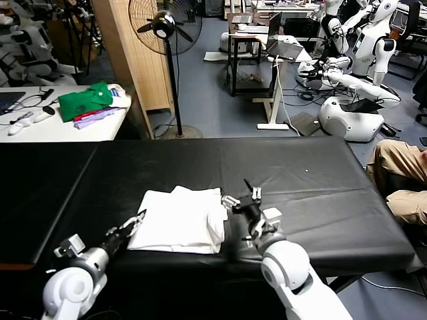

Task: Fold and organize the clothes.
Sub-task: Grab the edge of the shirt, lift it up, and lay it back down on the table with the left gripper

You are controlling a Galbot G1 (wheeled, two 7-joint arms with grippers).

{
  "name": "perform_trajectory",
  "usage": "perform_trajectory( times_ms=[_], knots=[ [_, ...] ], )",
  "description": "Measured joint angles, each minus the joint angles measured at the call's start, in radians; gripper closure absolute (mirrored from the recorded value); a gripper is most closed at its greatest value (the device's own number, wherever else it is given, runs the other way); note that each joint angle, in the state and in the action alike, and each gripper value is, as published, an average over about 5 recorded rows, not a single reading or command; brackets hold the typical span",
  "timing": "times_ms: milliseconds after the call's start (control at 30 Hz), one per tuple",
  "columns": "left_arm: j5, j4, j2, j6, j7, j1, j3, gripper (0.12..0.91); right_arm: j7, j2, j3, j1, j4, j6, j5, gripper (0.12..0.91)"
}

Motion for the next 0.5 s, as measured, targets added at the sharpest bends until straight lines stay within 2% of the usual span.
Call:
perform_trajectory(
  times_ms=[100,200,333,500],
  knots=[
    [-0.039,0.017,-0.008,0.013,0.0,-0.008,0.003,0.236,0.0,0.003,0.014,-0.007,0.012,0.0,0.005,0.227],
    [-0.067,0.026,-0.01,0.017,0.002,-0.01,0.002,0.311,0.0,0.006,0.023,-0.013,0.015,0.0,0.006,0.227],
    [-0.065,0.023,-0.01,0.02,0.005,-0.008,0.002,0.521,0.002,0.011,0.031,-0.019,0.015,0.0,-0.002,0.227],
    [0.005,0.003,-0.014,-0.002,0.005,-0.01,0.012,0.805,0.012,0.02,0.042,-0.028,0.015,-0.013,-0.03,0.227]
  ],
)
